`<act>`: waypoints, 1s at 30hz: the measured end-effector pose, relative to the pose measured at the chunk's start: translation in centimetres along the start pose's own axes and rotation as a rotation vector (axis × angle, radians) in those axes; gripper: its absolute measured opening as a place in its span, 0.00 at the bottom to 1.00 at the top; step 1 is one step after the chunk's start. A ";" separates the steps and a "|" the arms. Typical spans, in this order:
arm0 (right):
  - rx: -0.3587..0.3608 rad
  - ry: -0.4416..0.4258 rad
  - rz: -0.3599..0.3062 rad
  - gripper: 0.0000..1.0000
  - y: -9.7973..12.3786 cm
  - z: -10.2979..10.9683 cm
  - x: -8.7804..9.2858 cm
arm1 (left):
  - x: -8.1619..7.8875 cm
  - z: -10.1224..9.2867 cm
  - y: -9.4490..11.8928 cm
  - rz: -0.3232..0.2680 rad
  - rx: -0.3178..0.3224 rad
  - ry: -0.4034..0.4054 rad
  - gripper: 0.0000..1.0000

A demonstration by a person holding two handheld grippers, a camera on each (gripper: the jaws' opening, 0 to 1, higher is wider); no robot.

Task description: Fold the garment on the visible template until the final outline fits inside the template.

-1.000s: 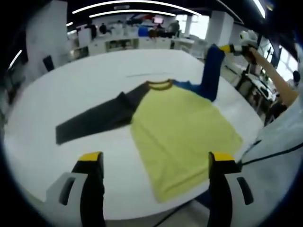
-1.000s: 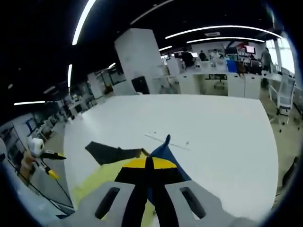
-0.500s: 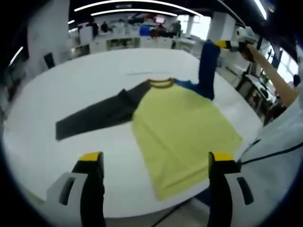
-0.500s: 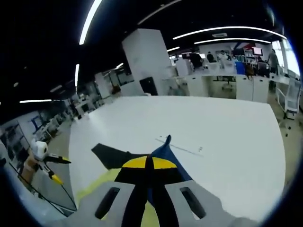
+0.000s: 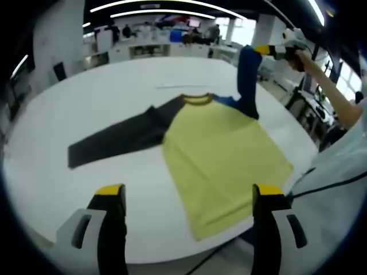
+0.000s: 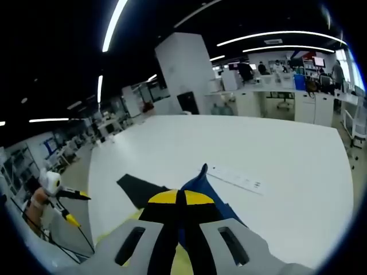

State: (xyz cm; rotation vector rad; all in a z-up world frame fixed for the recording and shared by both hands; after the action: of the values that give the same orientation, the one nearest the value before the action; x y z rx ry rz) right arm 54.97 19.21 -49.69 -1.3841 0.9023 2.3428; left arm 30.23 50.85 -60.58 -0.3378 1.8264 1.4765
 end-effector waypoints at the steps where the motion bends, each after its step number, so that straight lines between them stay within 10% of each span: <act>1: -0.004 -0.002 0.000 0.02 -0.3 0.2 0.0 | 0.0 0.0 0.0 0.000 0.000 0.001 0.87; 30: -0.090 -0.006 0.021 0.02 -6.5 2.9 -0.2 | 0.7 0.9 -0.2 0.012 0.000 0.031 0.86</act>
State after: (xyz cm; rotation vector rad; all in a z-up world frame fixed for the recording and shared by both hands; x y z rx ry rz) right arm 56.43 26.09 -50.91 -1.4071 0.8227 2.4296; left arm 30.22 51.76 -61.24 -0.3518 1.8562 1.4871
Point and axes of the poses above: the point that each gripper's makers call its tool centre point, and the gripper's own axes: y roughly backward along the fingers, z roughly to its left, x roughly out of its underside, the point moved 5 cm from there along y, roughly backward along the fingers, and after that the axes turned 6 degrees about -y, right-handed, at the moved point
